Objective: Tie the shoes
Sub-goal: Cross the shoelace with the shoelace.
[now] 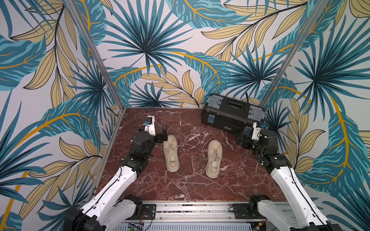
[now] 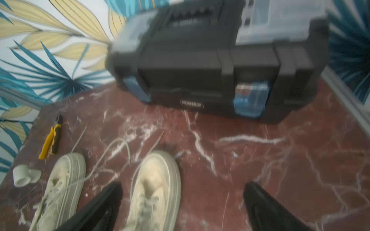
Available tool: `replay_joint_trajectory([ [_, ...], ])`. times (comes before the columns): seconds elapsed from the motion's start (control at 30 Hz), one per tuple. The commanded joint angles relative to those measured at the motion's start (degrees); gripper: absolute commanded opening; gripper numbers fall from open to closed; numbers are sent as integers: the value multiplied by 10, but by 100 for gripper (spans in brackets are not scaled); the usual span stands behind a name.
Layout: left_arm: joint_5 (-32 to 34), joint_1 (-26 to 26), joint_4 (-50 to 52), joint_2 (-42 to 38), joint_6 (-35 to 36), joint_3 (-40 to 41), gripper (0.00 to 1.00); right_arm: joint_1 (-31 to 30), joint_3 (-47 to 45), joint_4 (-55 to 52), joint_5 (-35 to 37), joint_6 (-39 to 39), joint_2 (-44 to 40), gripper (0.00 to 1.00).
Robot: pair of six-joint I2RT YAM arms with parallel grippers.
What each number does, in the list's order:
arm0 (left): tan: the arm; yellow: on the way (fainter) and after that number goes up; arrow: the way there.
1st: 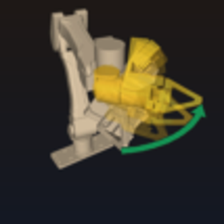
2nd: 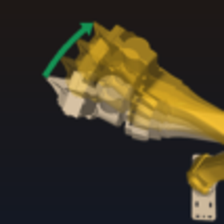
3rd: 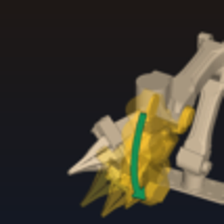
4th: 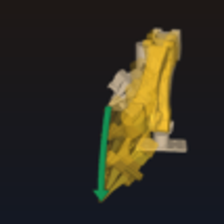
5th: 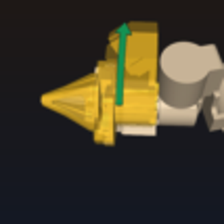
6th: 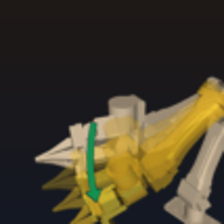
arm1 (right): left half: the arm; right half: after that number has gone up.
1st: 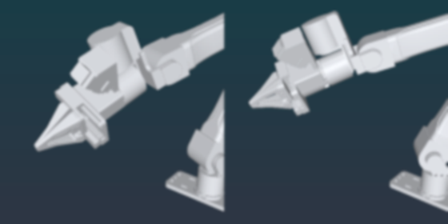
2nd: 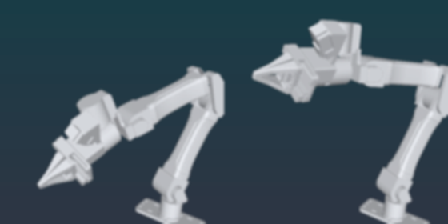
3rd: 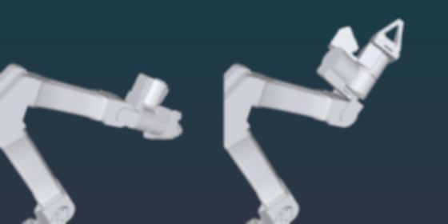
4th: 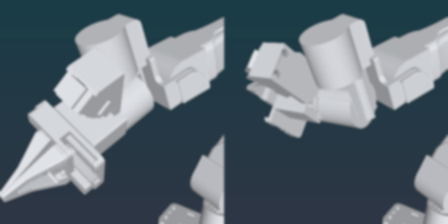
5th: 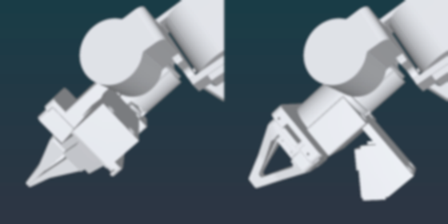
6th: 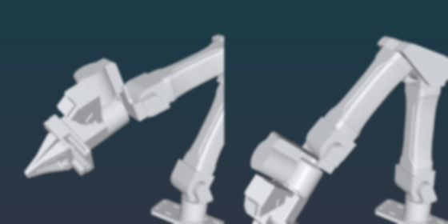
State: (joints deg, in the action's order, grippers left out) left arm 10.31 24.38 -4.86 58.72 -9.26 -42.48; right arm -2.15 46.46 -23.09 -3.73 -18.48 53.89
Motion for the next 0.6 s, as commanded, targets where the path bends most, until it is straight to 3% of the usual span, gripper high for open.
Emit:
replay_joint_trajectory([
  [0.0,9,70,135,71,-21,-55,98,-9,-7,-124,-27,-22,-13,99],
  [0.2,21,174,265,284,-15,-228,96,-19,-24,-140,-29,-32,-12,97],
  [0.23,31,184,277,320,13,-255,90,-20,-25,-140,-28,-32,-11,97],
  [0.57,-34,211,379,550,48,-477,79,-23,-28,-140,-22,-31,-11,97],
])
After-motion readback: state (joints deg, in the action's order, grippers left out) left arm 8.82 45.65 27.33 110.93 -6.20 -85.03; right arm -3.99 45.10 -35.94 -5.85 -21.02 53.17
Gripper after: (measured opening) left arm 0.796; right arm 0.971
